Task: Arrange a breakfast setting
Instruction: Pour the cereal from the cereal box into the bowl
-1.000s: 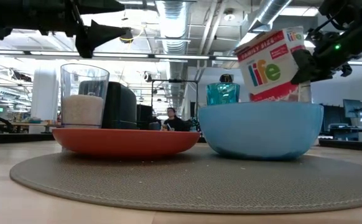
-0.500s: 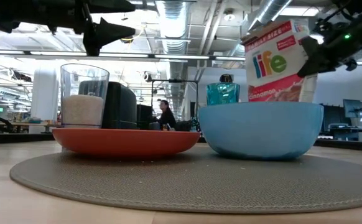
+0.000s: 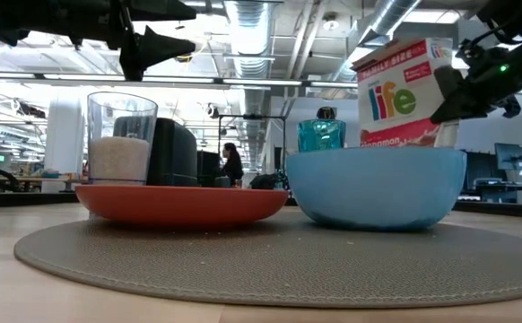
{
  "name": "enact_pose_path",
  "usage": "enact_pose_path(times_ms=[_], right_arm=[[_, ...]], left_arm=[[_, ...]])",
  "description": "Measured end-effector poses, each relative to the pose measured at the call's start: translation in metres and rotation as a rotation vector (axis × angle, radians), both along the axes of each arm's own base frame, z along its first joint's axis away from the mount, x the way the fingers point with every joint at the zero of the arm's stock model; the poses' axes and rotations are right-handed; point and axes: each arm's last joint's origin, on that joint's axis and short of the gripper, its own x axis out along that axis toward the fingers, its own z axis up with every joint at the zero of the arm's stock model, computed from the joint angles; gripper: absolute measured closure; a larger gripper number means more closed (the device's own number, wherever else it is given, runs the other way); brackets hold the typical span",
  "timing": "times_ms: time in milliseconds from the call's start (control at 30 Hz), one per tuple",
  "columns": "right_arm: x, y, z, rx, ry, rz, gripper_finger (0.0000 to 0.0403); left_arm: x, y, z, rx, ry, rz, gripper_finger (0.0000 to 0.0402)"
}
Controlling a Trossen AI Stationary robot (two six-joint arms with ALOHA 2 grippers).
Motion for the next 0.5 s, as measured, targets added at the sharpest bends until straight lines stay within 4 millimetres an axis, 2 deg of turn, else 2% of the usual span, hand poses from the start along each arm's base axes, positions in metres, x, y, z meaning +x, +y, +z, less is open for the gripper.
enact_pose_path(times_ms=[500], right_arm=[[0.0066,0.0037,-0.0051,-0.007,0.044,0.096,0.037]], left_arm=[[0.0014,0.0013,-0.0021,0.004,0.01,0.037,0.0125]])
